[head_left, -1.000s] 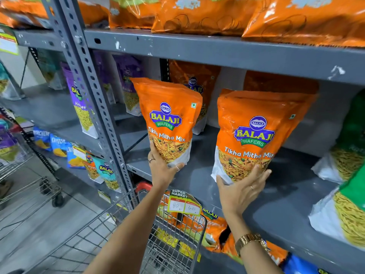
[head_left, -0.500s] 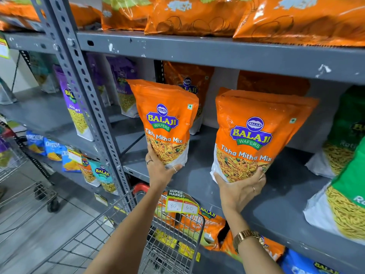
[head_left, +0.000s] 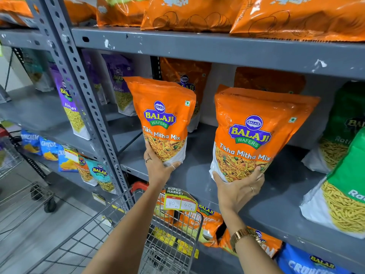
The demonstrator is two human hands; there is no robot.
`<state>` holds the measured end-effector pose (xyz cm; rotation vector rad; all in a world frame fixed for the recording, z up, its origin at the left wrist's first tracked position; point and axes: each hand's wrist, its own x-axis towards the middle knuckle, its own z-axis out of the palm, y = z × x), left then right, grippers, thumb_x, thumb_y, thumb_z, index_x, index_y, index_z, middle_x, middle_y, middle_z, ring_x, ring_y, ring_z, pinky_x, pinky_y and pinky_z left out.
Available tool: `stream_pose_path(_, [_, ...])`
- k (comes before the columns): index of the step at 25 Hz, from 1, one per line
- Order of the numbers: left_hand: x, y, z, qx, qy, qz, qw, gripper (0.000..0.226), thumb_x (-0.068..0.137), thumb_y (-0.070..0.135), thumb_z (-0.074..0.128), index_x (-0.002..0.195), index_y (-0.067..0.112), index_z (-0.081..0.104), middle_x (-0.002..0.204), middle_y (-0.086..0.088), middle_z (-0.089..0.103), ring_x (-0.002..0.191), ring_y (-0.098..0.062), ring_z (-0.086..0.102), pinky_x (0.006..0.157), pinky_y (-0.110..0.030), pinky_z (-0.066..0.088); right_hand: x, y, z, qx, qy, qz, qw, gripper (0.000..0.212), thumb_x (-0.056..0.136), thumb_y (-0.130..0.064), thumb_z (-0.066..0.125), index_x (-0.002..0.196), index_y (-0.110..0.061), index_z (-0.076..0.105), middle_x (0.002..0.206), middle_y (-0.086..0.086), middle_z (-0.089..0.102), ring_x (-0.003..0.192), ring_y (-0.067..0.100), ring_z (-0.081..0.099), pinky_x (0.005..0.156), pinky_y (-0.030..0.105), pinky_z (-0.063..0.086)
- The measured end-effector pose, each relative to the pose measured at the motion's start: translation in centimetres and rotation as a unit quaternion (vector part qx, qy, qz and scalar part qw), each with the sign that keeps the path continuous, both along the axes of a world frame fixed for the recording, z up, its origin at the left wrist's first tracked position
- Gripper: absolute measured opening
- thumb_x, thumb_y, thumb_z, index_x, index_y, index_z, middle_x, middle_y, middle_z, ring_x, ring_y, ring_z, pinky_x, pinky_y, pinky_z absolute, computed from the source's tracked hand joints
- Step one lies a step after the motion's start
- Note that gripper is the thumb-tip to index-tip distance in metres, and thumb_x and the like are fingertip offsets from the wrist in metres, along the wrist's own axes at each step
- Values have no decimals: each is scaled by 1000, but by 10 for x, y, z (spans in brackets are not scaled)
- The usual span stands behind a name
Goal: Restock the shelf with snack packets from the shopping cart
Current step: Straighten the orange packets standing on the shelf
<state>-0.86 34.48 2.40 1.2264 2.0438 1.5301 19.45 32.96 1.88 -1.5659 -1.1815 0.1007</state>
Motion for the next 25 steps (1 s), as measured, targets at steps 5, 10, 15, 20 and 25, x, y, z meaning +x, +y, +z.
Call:
stream_pose_path(5, [-1,1,2,-7,2,-14,1000,127,54,29,87,141,30,-6,144,-10,22,131,-27,28,107,-40,31,0,-2,-1,4,1,-1,1000,106,56,-44,83,131,-27,10,140,35,25,126,47,29,100,56,36])
stream_pose_path(10, [5,-9,8,-21,-8,-14,1000,127,58,31,85,141,26,-11,154,-13,-1,142,-30,5,112,-40,17,4,-5,-2,-10,-12,12,1000,106,58,-45,81,133,-24,10,144,34,19,129,47,25,101,59,36])
stream_pose_path(15, [29,-39,30,43,91,-8,995,79,72,30,74,134,12,29,146,-12,27,130,-30,33,104,-42,38,27,-26,3,40,-36,24,998,91,66,-38,78,132,-13,20,145,32,20,131,46,22,103,61,31])
stream_pose_path(20, [77,-67,49,46,99,-94,990,31,83,32,63,103,9,56,109,-12,58,99,-27,54,77,-36,46,85,-59,17,83,-54,-27,995,61,77,-16,70,126,-3,36,140,27,31,130,42,27,105,52,28])
stream_pose_path(25, [142,-84,62,77,133,-174,973,30,84,27,63,102,3,58,106,-17,61,100,-32,54,78,-33,39,161,-89,32,76,-82,-86,990,48,77,-6,65,119,2,44,132,29,41,122,47,35,103,51,28])
